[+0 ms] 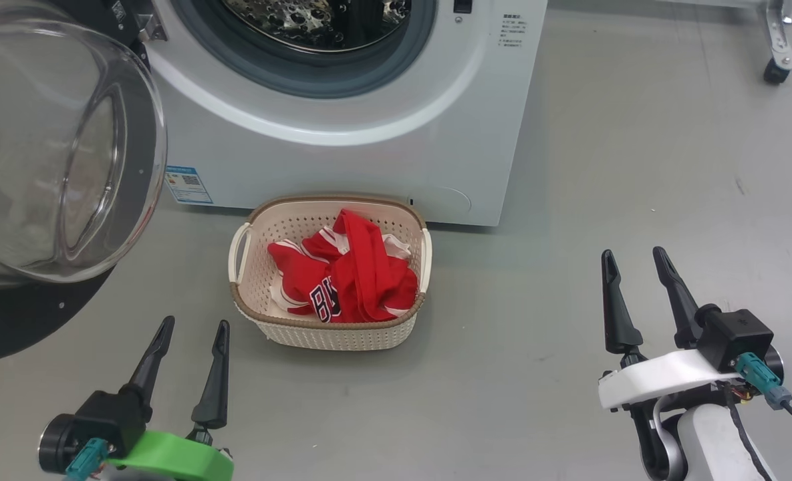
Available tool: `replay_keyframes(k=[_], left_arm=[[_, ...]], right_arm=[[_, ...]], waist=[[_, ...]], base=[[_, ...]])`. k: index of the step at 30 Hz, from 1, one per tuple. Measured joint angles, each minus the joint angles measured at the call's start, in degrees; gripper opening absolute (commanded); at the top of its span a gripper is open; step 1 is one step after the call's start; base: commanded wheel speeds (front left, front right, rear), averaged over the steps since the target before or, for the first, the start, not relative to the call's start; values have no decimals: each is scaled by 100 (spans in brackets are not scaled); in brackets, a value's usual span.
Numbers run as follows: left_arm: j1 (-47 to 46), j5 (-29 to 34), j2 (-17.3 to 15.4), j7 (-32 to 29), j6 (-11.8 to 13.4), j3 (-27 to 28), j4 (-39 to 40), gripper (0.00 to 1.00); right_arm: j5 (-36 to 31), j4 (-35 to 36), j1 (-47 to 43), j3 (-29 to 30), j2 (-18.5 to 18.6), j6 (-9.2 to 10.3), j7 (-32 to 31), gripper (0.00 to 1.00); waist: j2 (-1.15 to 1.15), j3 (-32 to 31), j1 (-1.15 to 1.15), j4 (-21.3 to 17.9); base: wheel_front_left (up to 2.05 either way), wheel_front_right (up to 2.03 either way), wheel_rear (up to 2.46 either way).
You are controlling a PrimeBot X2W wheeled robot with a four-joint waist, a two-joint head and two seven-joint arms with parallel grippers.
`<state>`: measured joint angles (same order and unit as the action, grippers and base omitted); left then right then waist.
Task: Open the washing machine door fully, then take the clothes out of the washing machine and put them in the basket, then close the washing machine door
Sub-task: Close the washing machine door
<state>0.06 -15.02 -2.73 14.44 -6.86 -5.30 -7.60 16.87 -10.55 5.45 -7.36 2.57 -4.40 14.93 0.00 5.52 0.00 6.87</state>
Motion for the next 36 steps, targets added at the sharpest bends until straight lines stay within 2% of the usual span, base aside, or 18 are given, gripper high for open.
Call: replay_keyframes(k=[10, 36], left_arm=[[13, -466, 8, 0, 0, 124, -132, 100], [272, -303, 5, 0, 33, 167, -71, 100]], right_arm=[[-1, -2, -41, -133, 0, -23, 0, 100], [77, -14, -248, -515, 1, -82, 0, 100]], waist=[[0, -95, 0, 544], [0, -283, 0, 2048]], base=[[0, 0, 0], [0, 0, 0]])
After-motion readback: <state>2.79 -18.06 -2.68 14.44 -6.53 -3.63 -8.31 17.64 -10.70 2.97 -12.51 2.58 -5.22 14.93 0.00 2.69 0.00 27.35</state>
